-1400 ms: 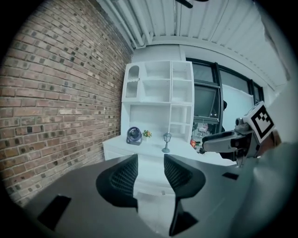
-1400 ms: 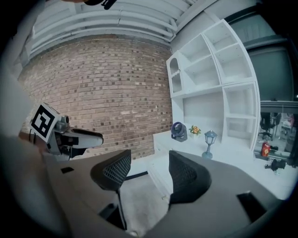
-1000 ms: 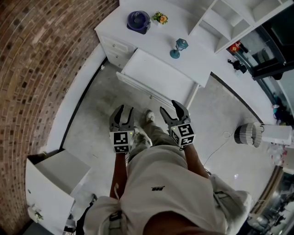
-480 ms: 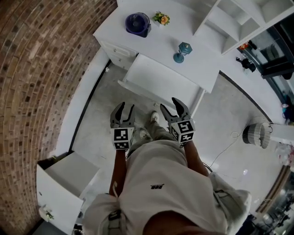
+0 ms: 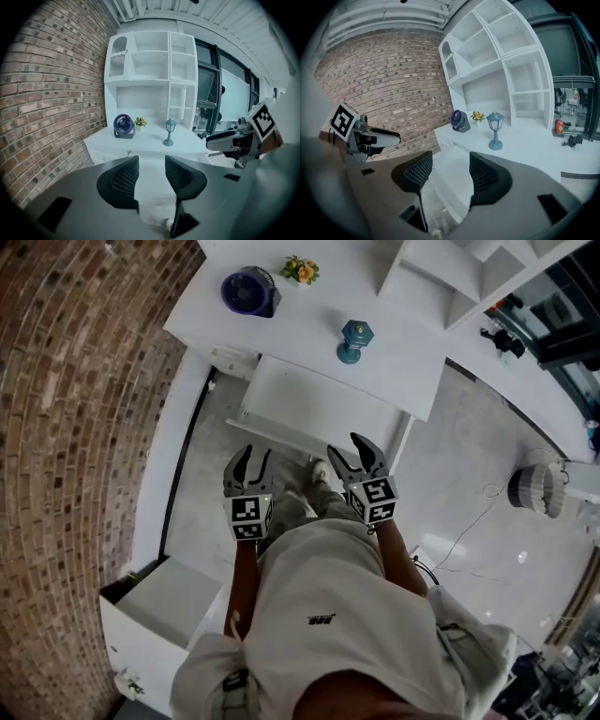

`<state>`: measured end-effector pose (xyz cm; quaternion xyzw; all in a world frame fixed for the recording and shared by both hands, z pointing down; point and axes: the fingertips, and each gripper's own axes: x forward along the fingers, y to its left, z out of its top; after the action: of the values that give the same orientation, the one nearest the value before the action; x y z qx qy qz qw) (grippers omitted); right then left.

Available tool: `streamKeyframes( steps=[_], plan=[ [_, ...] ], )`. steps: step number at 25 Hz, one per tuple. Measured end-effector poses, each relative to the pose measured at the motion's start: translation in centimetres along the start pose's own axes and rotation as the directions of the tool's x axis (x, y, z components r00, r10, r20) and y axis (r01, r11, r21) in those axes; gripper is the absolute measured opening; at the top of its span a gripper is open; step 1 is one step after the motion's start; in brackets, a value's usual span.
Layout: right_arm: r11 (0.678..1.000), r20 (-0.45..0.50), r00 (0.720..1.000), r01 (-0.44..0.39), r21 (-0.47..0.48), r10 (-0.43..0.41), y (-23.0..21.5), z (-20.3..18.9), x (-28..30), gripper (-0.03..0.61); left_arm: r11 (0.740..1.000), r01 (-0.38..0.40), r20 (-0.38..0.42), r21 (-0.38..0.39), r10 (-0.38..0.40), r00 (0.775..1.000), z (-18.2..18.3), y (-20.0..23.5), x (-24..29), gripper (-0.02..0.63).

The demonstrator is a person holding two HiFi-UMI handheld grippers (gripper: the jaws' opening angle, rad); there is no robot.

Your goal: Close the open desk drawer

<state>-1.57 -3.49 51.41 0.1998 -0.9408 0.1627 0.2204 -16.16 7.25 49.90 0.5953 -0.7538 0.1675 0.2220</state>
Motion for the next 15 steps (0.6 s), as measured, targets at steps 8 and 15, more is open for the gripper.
streamKeyframes(
  steps=[8, 15],
  plan=[
    [0.985, -0.057, 0.988, 0.145, 0.093, -0.141, -2.5, -3.3, 0.5, 0.250, 0.993, 0.115, -0.098, 0.023, -0.112, 0.989, -2.8, 0.4, 4.6, 0.187],
    [0.936, -0.142, 0.950, 0.303, 0.181, -0.280, -3.1, -8.2, 0.4, 0.250, 0.975, 0.223, -0.193, 0.018, -0.215, 0.957, -7.0, 0.9, 8.1, 0.190]
  ],
)
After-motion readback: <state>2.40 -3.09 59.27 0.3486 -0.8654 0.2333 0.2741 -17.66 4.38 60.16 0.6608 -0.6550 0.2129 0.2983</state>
